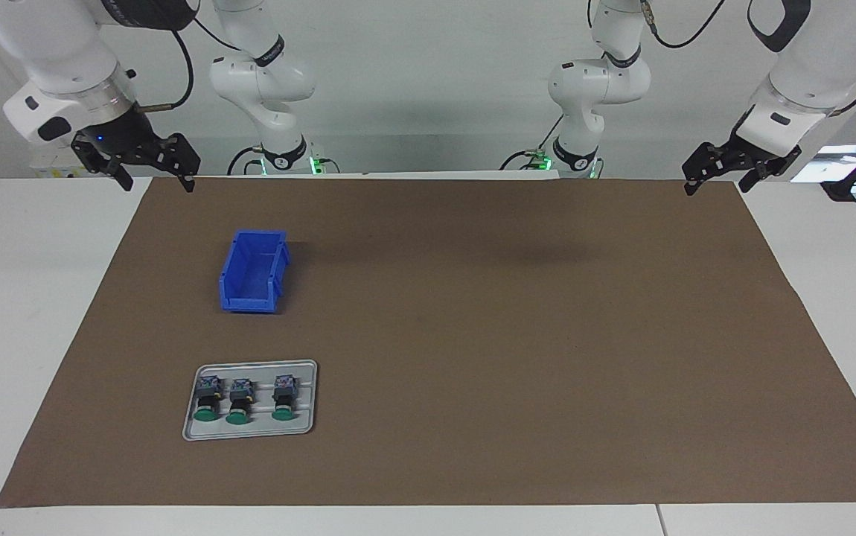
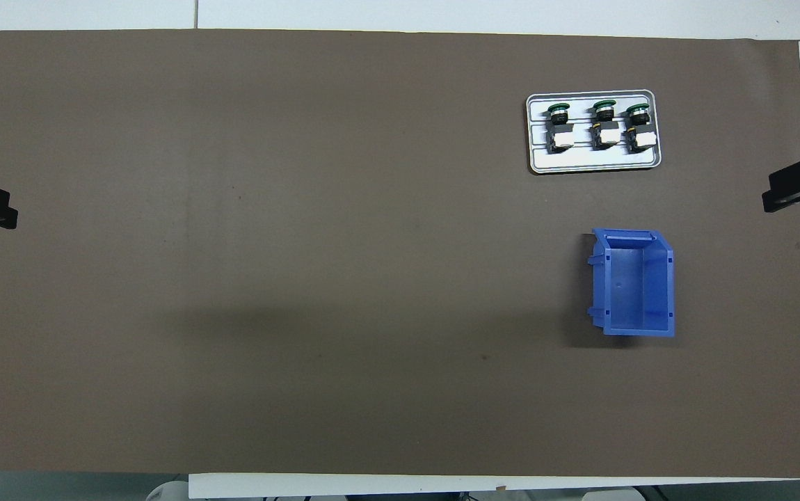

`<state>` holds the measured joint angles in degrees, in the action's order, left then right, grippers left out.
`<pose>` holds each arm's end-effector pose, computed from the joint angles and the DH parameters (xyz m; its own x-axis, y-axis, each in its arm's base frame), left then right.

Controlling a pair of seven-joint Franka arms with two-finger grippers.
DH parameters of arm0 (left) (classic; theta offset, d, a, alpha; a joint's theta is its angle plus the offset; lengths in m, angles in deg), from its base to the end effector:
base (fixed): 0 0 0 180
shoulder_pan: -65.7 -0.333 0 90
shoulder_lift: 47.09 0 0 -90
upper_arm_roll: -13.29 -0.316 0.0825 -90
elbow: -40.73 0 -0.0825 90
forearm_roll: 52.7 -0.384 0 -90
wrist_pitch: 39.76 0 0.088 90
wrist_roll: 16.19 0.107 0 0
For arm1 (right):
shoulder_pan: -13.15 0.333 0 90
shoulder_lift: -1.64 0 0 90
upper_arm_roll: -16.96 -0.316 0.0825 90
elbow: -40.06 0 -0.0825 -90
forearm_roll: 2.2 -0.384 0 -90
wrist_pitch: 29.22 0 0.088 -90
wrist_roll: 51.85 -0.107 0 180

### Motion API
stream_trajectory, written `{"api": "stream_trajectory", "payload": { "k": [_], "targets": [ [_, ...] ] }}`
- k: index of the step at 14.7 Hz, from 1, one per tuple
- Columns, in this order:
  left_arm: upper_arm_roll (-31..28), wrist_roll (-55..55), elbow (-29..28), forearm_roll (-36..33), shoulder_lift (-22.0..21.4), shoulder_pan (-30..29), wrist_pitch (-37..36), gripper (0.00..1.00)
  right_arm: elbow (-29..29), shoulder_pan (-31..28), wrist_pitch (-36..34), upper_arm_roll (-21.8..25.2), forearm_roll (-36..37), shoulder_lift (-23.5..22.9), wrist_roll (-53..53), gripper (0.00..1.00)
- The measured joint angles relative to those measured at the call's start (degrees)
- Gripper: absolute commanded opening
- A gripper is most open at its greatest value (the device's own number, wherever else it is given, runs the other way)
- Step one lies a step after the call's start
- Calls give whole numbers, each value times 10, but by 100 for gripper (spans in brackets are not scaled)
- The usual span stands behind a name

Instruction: Place and press button with both arms

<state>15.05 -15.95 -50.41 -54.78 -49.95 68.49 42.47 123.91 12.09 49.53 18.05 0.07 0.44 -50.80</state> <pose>0.5229 -0.0378 0.6311 0.9914 -0.0780 -0.1055 -0.0823 -0.9959 -0.0374 0.5397 -0.0250 0.6466 0.9935 -0.0267 -0.1103 -0.0227 -0.9990 0.0378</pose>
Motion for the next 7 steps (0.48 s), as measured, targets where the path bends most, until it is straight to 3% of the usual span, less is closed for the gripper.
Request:
{"api": "stream_trajectory", "payload": {
  "k": [7],
  "targets": [
    [0, 0, 0, 0, 0, 0, -1, 100, 0, -3, 0, 3, 0, 0, 0, 100]
  ]
}}
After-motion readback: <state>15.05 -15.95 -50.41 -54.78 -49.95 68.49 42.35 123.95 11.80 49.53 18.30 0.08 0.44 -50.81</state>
